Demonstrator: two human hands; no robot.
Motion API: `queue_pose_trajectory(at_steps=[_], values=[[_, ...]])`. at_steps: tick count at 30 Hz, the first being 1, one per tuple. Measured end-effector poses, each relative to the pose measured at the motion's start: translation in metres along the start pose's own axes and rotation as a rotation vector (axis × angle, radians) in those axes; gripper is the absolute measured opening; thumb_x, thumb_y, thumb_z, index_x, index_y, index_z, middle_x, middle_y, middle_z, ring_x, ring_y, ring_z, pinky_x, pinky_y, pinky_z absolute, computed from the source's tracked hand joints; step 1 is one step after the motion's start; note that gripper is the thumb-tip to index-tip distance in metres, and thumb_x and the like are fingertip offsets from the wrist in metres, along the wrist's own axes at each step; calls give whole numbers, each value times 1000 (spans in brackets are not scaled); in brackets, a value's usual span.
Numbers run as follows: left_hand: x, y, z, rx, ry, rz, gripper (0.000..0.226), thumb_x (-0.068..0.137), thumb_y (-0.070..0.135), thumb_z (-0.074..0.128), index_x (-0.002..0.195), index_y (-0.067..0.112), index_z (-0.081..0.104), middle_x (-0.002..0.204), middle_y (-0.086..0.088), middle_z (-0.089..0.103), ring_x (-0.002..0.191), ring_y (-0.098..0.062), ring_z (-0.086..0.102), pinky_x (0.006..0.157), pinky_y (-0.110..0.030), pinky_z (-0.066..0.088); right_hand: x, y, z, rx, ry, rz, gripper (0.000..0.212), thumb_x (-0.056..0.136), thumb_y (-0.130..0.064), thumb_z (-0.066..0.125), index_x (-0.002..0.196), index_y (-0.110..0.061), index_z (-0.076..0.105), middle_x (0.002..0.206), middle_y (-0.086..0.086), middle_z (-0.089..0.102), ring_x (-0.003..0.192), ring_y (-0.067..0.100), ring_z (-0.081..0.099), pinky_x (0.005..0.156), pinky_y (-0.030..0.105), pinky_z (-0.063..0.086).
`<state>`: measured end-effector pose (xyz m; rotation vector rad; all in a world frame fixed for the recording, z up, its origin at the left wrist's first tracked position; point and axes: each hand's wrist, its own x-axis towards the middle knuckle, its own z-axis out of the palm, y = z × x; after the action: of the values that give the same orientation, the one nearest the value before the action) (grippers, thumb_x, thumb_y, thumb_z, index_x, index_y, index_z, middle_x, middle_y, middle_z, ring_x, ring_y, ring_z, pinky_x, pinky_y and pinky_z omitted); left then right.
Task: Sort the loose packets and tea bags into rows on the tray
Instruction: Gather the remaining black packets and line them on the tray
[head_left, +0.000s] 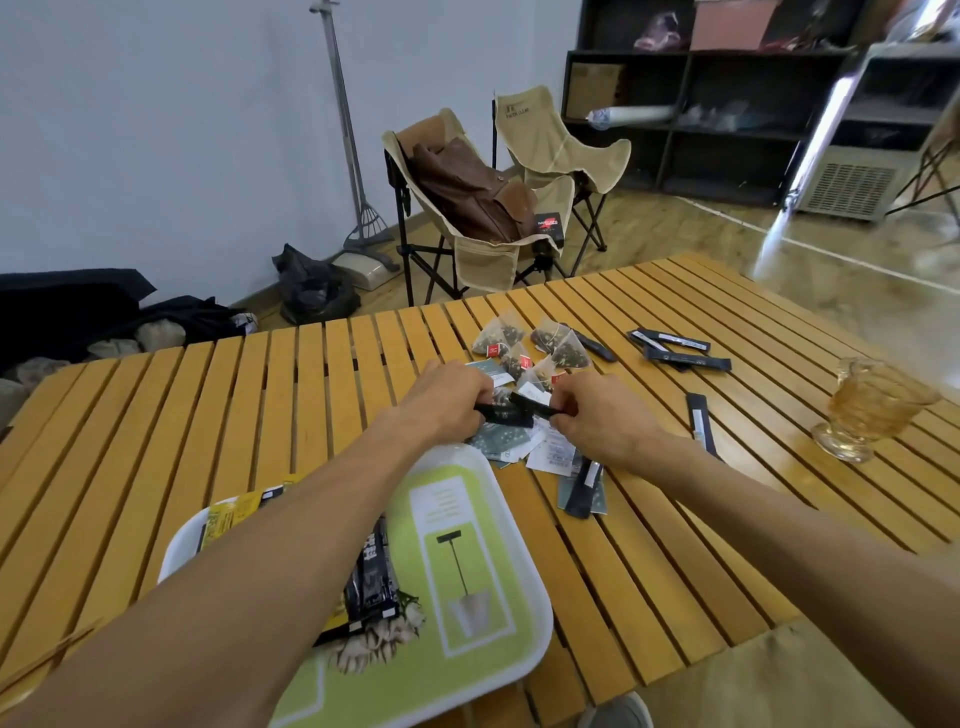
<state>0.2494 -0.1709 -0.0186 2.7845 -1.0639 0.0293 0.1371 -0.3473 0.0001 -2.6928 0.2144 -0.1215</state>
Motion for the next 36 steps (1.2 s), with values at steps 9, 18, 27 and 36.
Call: queue_pose_trajectory(at_steps=[9, 18, 27, 36], values=[[-74, -17, -40, -420, 318, -272, 18, 85, 21, 71, 74, 24, 57, 73, 4, 60, 72, -17, 58, 65, -36, 45, -22, -40, 3, 334, -47, 122, 9, 86, -12, 75, 85, -18, 68, 91, 3, 69, 85, 18, 68, 76, 38, 61], [-232, -30, -67, -1065, 306, -710, 9, 87, 24, 74, 89, 17, 71, 81, 0, 75, 80, -19, 72, 71, -34, 53, -51, -118, 78, 340, -242, 103, 21, 86, -23, 78, 99, -13, 64, 87, 1, 63, 75, 14, 59, 56, 23, 44], [-238, -25, -67, -1171, 240, -763, 12, 87, 22, 74, 94, 13, 70, 91, -9, 75, 92, -28, 71, 92, -47, 54, -48, -131, 93, 338, -188, 129, 16, 87, -19, 77, 99, -11, 70, 79, -2, 62, 71, 11, 58, 55, 16, 41], [-230, -16, -58, -1306, 162, -753, 14, 89, 12, 71, 100, 3, 69, 85, -10, 77, 74, -23, 74, 68, -37, 59, -67, -150, 69, 800, -353, 46, 31, 99, -39, 60, 81, -17, 73, 68, -4, 68, 60, 8, 60, 53, 19, 42]])
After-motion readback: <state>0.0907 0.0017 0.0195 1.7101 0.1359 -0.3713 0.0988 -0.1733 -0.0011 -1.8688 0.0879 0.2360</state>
